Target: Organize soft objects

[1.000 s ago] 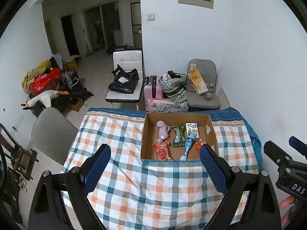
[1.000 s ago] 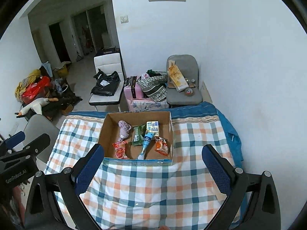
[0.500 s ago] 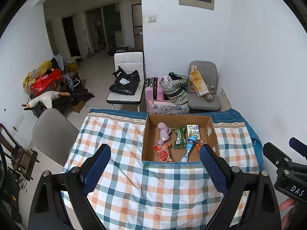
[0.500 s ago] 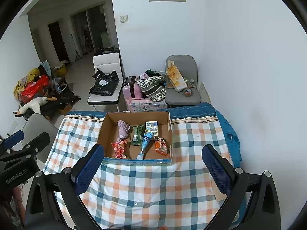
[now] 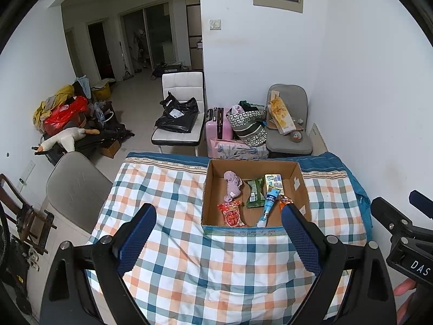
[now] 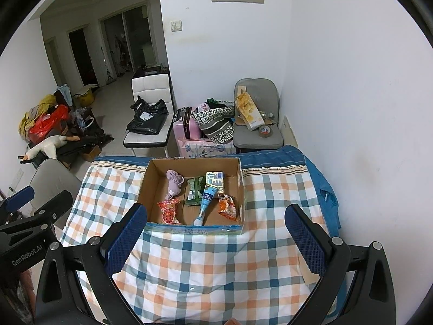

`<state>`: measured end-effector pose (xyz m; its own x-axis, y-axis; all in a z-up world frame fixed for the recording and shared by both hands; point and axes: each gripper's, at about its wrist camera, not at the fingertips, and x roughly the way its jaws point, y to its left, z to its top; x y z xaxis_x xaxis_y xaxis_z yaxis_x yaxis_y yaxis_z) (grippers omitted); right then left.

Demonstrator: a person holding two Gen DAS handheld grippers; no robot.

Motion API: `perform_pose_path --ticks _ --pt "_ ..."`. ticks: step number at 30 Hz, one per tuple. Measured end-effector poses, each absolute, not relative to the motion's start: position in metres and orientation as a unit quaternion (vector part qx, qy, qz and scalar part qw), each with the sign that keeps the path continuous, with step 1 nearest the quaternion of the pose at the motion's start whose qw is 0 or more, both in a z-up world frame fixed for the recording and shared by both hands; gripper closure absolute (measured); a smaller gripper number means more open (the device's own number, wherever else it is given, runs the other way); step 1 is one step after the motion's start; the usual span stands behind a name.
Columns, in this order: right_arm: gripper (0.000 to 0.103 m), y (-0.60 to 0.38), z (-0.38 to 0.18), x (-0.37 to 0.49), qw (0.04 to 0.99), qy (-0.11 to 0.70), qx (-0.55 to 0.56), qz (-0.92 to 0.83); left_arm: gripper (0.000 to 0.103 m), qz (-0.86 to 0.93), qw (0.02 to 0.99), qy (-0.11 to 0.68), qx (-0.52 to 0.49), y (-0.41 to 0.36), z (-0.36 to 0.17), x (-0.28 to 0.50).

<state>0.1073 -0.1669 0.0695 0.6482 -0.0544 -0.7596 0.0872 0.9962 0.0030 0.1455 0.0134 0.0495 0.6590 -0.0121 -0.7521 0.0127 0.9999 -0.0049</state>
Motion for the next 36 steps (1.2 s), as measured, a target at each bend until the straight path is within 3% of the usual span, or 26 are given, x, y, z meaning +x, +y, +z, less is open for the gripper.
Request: perform_pose_path --ticks 36 --pt "0.000 -0.169 0.077 0.104 0.911 0.409 0.020 -0.047 0.008 -0.014 0.912 0.410 0.007 0.011 0.050 0.144"
